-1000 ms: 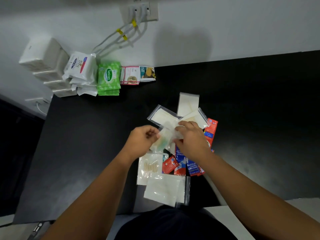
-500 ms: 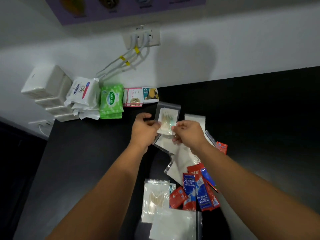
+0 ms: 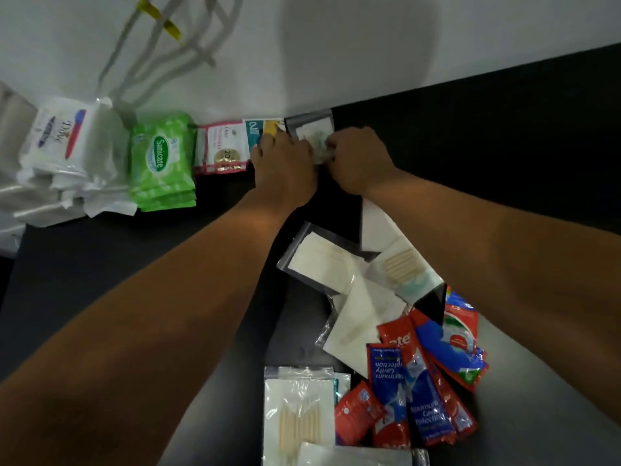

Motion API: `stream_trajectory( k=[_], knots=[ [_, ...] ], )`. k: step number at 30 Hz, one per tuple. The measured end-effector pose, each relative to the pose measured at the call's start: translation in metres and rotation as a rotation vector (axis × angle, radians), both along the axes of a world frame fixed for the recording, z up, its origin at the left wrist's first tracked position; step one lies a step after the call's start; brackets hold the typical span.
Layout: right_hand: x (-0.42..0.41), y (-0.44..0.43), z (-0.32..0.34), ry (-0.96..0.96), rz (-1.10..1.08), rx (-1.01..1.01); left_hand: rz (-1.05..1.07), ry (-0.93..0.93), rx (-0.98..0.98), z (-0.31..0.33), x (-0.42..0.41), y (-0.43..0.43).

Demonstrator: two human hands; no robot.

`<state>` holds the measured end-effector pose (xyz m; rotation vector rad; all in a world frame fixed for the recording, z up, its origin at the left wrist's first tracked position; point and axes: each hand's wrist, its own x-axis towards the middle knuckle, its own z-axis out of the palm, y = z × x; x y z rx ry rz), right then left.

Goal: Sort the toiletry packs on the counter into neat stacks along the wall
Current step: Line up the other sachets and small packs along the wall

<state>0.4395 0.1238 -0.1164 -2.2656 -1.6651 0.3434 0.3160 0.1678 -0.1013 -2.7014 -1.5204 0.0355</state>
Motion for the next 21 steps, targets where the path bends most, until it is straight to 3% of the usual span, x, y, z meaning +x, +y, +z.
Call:
stream_trajectory(
  k=[4,9,14,18,21],
  knots=[
    [0.004,0.006,-0.009,-0.181,-0.008,-0.041,-0.036,0.000,0.156,-0.013,0.000,0.010],
    [0.007,0.005,-0.011,-0.221,0.008,0.034,-0.084,-0.016,0.121,-0.013,-0.001,0.013],
    [0.013,-0.005,0.004,-0.024,0.067,0.028,-0.069,-0.069,0.068,-0.005,-0.002,0.006],
    [0.026,-0.033,0.040,0.101,0.054,0.058,-0.017,-0.307,0.010,0.014,-0.001,-0.019],
    [0.035,-0.070,0.064,0.130,0.024,0.020,0.002,-0.412,-0.145,0.029,-0.004,-0.054]
  ],
)
